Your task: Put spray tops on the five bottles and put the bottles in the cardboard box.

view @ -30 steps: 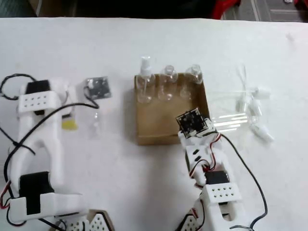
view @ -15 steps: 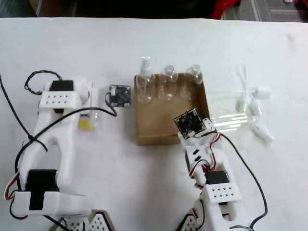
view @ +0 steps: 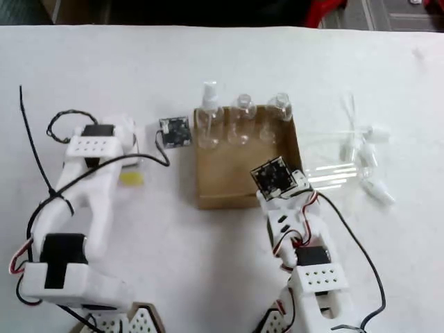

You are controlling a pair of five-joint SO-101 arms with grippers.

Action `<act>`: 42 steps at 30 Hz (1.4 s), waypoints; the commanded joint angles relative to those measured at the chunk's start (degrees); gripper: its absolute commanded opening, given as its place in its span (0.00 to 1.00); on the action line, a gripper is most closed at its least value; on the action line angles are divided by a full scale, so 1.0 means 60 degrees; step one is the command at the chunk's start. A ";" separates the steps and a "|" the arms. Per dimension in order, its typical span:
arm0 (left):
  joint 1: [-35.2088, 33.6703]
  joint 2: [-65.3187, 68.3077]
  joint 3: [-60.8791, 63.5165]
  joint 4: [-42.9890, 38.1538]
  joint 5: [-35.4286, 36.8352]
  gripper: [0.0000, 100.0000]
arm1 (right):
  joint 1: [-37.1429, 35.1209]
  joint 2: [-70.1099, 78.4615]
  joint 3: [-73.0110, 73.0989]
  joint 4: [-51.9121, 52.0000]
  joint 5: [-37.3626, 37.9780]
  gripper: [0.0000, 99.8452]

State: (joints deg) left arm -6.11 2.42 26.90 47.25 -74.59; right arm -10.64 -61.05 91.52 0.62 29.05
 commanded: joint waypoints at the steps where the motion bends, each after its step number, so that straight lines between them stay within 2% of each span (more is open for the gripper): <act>1: 0.0593 0.0183 -0.0073 -0.0484 0.1040 0.34 | -0.0066 0.0037 -0.0088 -0.0198 0.0132 0.02; 5: 0.1194 0.0403 -0.0161 -0.2125 0.2784 0.34 | -0.0066 0.0037 -0.0088 -0.0198 0.0132 0.02; 9: 0.1194 0.0388 -0.0176 -0.3663 0.4586 0.33 | -0.0066 0.0037 -0.0088 -0.0198 0.0147 0.02; 12: 0.0784 0.0286 -0.0615 -0.3282 0.4571 0.31 | -0.0066 0.0037 -0.0088 -0.0198 0.0147 0.02; 15: 0.0227 0.0139 -0.1319 -0.2095 0.4571 0.32 | -0.0066 0.0037 -0.0088 -0.0198 0.0161 0.02; 17: 0.0081 0.0183 -0.1817 -0.1289 0.4381 0.35 | -0.0066 0.0037 -0.0088 -0.0198 0.0161 0.02; 19: 0.0154 0.0388 -0.2212 -0.0615 0.3707 0.36 | -0.0066 0.0037 -0.0088 -0.0198 0.0161 0.02; 26: 0.1736 0.1487 -0.3839 0.1949 0.2066 0.35 | -0.0066 0.0037 -0.0088 -0.0198 0.0161 0.02; 33: 0.1795 0.2615 -0.5861 0.4249 0.0586 0.35 | -0.0066 0.0037 -0.0088 -0.0198 0.0161 0.02; 36: 0.1751 0.3363 -0.6432 0.4469 0.0103 0.31 | -0.0066 0.0037 -0.0088 -0.0198 0.0161 0.02; 40: 0.1678 0.4667 -0.7414 0.4410 0.0117 0.29 | -0.0066 0.0037 -0.0088 -0.0198 0.0161 0.02; 42: 0.1619 0.5209 -0.7883 0.4791 0.0059 0.29 | -0.0066 0.0037 -0.0088 -0.0198 0.0161 0.02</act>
State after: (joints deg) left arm 4.09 31.52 -14.68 73.45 -73.10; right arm -10.73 -61.05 91.52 0.62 29.58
